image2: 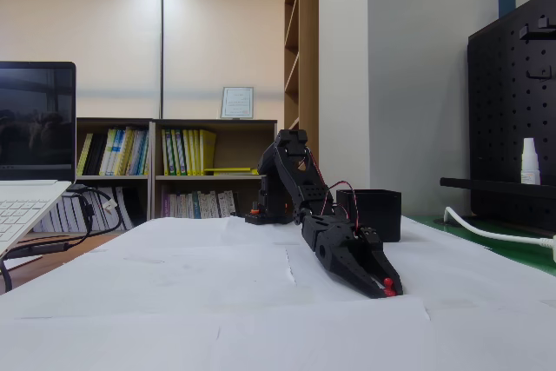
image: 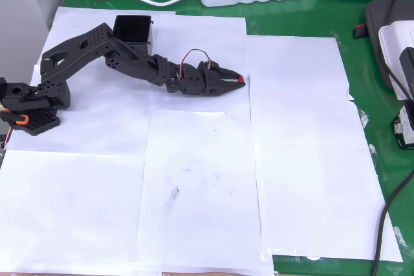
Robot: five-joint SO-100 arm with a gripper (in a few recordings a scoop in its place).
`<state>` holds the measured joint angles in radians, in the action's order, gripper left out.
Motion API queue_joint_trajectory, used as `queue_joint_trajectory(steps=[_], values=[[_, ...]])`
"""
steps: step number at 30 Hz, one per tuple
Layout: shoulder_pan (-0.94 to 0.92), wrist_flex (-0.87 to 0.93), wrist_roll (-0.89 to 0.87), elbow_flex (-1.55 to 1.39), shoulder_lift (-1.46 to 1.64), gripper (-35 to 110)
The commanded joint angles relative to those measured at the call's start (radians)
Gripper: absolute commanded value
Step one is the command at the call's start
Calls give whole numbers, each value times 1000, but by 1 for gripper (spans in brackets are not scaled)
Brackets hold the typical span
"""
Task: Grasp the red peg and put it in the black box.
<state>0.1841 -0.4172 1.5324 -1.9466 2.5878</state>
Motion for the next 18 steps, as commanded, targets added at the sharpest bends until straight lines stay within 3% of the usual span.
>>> queue_joint_trajectory(steps=[1,7,12,18], values=[[28,2,8,-23,-5,0],[25,114,-11,-6,-114,0],[25,503,-94,-66,-362,0],[44,815,-198,-224,-601,0]])
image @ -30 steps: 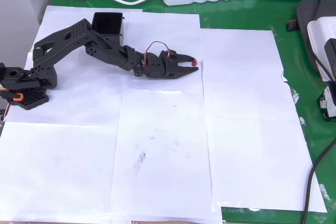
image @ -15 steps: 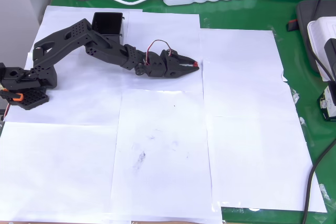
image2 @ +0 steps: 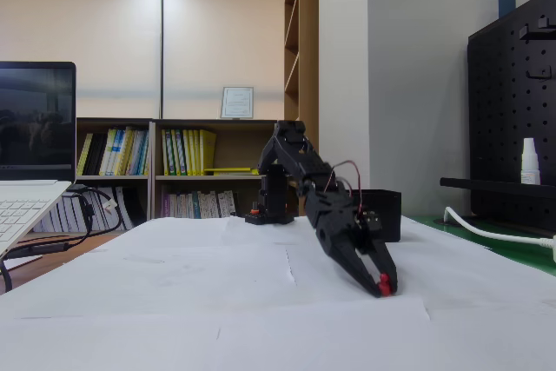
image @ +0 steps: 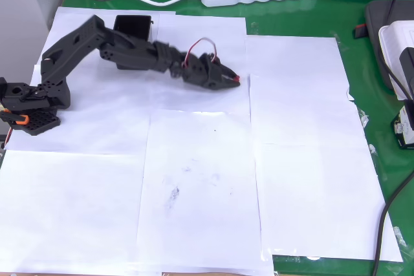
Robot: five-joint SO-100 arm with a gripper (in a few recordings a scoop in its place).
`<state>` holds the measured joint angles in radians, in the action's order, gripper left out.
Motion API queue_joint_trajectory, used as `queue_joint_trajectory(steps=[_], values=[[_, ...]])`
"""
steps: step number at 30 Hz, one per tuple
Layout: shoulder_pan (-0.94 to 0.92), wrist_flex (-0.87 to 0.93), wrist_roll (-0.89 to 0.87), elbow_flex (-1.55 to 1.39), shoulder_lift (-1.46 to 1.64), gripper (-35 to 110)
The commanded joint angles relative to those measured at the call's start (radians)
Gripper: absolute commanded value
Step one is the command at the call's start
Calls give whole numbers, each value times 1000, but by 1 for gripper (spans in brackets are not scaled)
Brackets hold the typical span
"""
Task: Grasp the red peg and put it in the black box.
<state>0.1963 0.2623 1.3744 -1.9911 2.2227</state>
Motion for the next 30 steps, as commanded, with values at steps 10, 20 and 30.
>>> queue_joint_trajectory(steps=[10,20,30], values=[[81,551,-92,-224,-595,0],[225,1086,-252,-195,-887,0],[430,1243,-459,5,-890,0]])
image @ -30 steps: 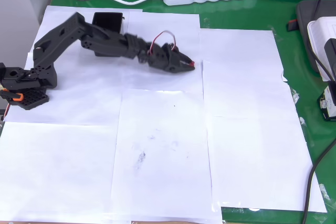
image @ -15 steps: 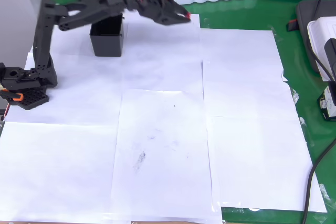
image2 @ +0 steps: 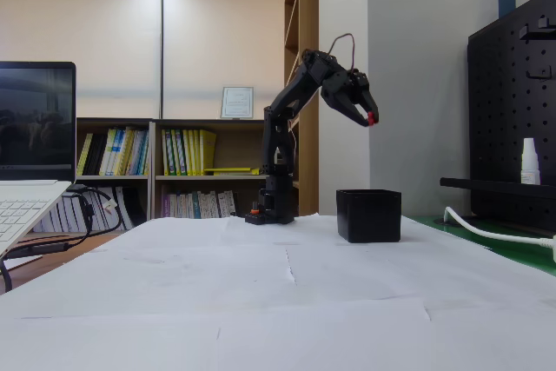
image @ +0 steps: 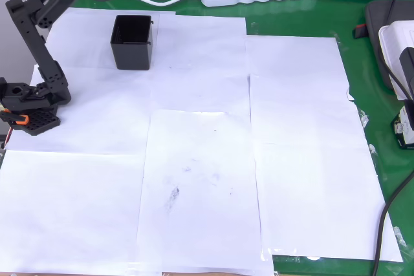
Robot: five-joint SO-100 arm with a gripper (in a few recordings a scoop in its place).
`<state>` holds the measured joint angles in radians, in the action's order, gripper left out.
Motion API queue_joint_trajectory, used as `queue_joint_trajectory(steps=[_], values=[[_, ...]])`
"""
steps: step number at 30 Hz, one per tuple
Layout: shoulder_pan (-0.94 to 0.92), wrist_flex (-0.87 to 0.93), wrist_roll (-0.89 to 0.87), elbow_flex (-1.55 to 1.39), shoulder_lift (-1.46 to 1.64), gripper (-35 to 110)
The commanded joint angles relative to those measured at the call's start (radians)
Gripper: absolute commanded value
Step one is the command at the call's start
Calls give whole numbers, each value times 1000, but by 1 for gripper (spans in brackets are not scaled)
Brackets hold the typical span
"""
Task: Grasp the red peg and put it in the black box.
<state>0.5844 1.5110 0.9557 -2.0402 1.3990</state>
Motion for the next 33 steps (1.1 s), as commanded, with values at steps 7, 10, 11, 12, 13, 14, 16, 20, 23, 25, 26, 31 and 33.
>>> queue_joint_trajectory(steps=[7,10,11,12,13,14,16,20,23,25,26,31,33], values=[[83,-66,-31,376,-64,0],[92,-34,-41,407,-40,0],[98,-25,-48,408,-34,6],[103,-18,-64,408,-32,15],[109,-3,-69,397,-25,22],[121,35,-28,379,-20,27],[141,101,31,344,-14,36],[140,110,40,284,-3,45],[132,143,31,201,5,44],[121,201,40,110,6,24],[112,221,23,63,6,5],[14,258,107,-20,-72,0],[-54,215,147,35,-167,0]])
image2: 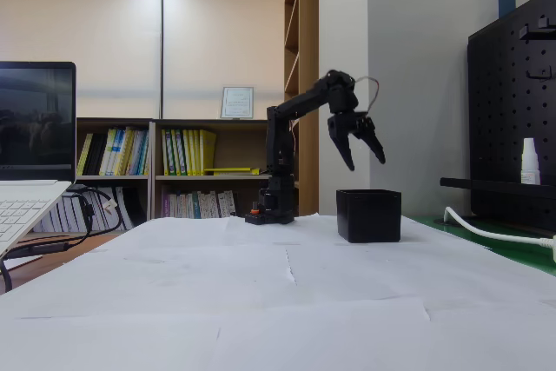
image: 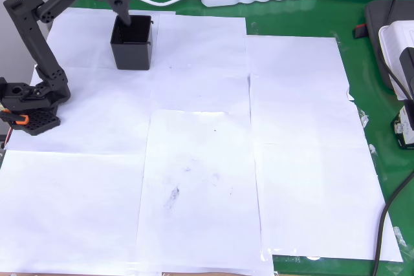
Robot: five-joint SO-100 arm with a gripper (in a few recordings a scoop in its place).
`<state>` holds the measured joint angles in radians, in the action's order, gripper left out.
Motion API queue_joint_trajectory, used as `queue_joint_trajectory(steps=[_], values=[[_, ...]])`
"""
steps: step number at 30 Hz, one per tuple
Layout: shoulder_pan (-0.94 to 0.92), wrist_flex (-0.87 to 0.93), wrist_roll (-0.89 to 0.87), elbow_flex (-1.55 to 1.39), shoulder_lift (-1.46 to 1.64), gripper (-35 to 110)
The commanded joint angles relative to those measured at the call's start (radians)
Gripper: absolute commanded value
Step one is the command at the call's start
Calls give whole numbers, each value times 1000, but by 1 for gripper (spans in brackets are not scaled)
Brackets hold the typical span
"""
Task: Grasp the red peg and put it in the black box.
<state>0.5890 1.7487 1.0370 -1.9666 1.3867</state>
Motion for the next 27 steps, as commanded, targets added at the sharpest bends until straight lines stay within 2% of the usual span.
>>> queue_joint_trajectory(steps=[1,4,8,13,21,27], values=[[-98,-51,89,15,-209,0],[-255,-163,169,298,-403,0],[-476,-436,301,845,-664,0],[-623,-667,482,1373,-925,0],[-560,-454,528,1674,-1304,0],[-629,-448,586,1827,-1440,0]])
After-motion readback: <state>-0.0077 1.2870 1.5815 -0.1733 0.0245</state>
